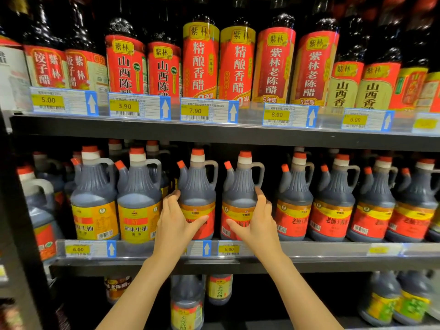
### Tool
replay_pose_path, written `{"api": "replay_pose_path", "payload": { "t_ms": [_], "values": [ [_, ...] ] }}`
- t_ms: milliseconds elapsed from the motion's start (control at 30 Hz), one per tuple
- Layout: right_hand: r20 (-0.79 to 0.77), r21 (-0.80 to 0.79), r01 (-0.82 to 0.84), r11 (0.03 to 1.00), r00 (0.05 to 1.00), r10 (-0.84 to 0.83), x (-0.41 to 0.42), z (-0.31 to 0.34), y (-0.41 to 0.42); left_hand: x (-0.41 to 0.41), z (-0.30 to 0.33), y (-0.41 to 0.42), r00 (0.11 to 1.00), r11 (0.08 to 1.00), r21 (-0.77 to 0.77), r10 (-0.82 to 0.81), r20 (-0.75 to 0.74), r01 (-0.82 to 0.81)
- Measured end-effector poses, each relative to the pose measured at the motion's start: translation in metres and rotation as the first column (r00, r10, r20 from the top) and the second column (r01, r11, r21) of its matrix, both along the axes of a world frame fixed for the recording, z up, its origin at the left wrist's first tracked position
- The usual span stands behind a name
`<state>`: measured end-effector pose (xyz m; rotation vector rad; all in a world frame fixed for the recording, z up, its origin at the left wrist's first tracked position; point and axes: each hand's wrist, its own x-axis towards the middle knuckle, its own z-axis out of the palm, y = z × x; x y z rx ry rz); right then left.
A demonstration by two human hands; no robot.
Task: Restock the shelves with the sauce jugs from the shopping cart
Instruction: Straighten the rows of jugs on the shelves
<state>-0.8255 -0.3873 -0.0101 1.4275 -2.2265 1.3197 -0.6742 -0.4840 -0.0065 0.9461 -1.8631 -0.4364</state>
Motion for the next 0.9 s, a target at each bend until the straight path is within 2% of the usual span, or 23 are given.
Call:
{"api": "replay_pose_path", "payload": {
  "t_ms": [533, 700, 833, 900],
  "values": [
    [0.046, -0.01, -0.026, 1.0, 0.999, 0.026, 0.003, 0.002, 0.004, 0.004, -0.001, 0.002, 1.0, 1.0, 0.001, -0.022, -0.001, 0.022],
    [0.067, -0.001, -0.038, 0.999, 0.997, 0.038, 0.002, 0.003, 0.005, 0.004, -0.002, 0.005, 0.994, 0.999, -0.047, 0.015, 0.111, -0.01],
    [0.031, 0.029, -0.045, 0.999, 0.999, 0.044, -0.001, 0.005, 0.016, 0.012, -0.001, 0.008, 0.935, 0.961, -0.252, 0.186, 0.301, -0.111],
    [-0.022, 0.038, -0.007, 0.999, 1.0, 0.008, -0.006, 0.006, 0.026, 0.017, 0.0, 0.012, 0.91, 0.913, -0.384, 0.272, 0.312, -0.141]
  ]
}}
